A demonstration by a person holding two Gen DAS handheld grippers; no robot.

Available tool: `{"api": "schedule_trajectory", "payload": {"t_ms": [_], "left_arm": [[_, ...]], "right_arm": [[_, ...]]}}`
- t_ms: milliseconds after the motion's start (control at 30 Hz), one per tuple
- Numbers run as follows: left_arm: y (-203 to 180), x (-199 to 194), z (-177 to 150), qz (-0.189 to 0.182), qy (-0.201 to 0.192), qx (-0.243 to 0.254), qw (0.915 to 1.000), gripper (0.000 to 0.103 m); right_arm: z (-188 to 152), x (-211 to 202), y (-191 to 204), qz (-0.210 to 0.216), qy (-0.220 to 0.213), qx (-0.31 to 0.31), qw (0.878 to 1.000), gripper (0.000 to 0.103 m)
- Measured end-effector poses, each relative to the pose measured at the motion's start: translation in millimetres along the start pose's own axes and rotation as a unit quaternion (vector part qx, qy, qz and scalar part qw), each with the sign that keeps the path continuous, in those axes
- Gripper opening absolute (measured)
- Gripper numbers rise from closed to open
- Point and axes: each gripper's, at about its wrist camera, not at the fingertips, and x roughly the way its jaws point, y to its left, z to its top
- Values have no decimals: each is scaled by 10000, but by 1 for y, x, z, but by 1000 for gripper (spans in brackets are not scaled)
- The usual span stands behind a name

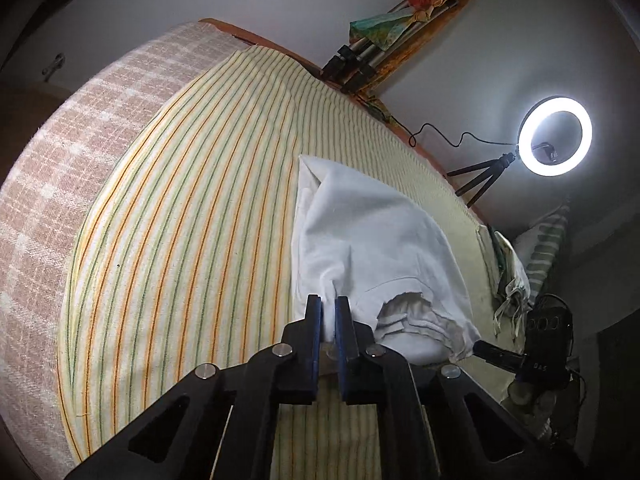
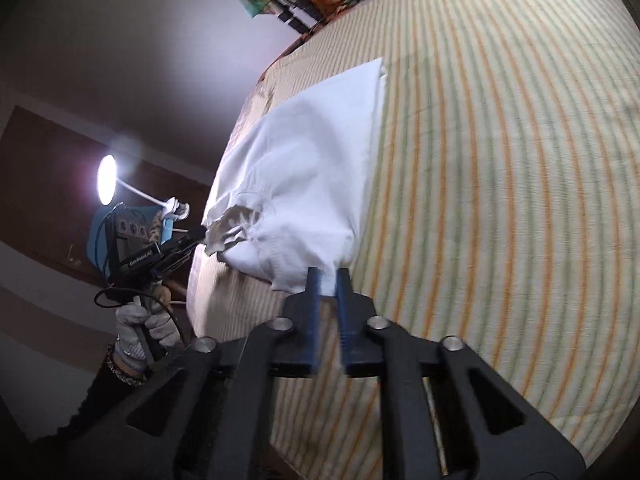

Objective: Fold small clothes
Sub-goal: 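Lay the folded end flat on the shirt and open both grippers, then reposition both grippers at the folded shirt's edge and close them on it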

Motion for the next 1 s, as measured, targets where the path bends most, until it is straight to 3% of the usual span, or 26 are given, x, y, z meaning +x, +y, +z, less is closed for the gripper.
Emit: {"api": "schedule_trajectory", "payload": {"t_ms": [67,167,267,367,500,633,800,1000], "left_arm": [[-4,-11,-1,-236,-84,-80,9997,3],[-7,-18,-7,-83,-83,133,9998,2],[7,-3,-17,436,207,230,9986,2],[18,7,-23,678,357,218,9968,2],[7,4,-27,856,316,558,9943,5],[-1,-5,-29,1201,230,857,9888,15],[-27,-23,-23,1122,-225,1148,9868,20],[-55,14,-28,1056,47,1549,9823,22]], "right_arm": [[0,-9,5,245,-67,55,9997,7],[0,-30,8,582,-205,136,9980,7],[-6,-27,3,187,-67,74,9998,7],[-11,-11,-4,-42,208,96,9997,7],[-10,-10,2,-458,252,-158,9985,7],[-6,-17,13,-975,220,-546,9935,8],[0,-32,40,-1166,-369,-1169,9856,8],[10,0,61,-1261,-387,-1649,9774,9]]}}
